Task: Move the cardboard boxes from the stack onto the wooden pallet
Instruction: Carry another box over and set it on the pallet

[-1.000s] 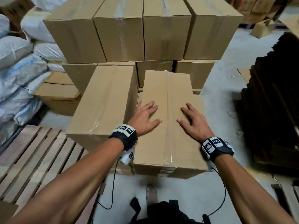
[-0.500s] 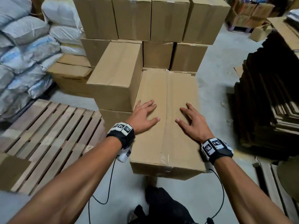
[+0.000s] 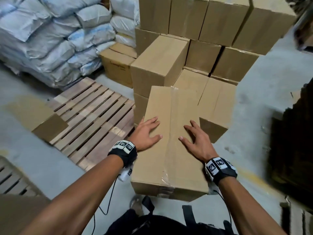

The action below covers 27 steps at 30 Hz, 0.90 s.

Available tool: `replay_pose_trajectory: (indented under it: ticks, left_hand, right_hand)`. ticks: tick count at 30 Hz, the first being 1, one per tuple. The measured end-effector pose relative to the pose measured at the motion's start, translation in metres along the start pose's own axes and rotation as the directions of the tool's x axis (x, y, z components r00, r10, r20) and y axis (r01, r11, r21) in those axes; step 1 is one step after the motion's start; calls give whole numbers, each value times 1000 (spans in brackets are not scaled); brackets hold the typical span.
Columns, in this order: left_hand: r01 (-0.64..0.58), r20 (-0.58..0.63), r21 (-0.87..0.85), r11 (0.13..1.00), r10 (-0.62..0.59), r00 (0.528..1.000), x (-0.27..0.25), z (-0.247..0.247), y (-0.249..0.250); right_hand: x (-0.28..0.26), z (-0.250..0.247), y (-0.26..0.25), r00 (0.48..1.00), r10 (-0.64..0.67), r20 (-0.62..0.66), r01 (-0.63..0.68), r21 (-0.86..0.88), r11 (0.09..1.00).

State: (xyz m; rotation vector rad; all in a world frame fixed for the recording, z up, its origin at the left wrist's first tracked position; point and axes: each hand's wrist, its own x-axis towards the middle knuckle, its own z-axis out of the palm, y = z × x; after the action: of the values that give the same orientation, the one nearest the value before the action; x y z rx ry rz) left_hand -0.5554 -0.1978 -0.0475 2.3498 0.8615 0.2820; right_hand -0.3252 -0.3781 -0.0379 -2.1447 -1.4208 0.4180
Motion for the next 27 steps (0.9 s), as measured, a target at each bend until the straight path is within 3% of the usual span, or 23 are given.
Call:
replay_pose_trajectory:
  ticks: [7, 13, 20, 27]
  left_hand:
    - [174, -134, -18, 985, -175, 975, -77, -8, -31]
    - [295, -247, -29, 955, -293, 924, -106, -48, -69]
    - [390, -324, -46, 920, -383, 865, -84, -104, -155]
    - [441, -423, -114, 890, -445, 789, -23, -181, -277]
  right_hand:
    - [10, 38, -35, 966, -157, 205, 156, 21, 988]
    - [68, 77, -91, 899, -303, 317, 297, 66, 952]
    - [177, 135, -161, 826, -410, 387, 409, 89, 908]
    - [329, 214, -253, 752, -484, 447, 499, 94, 862]
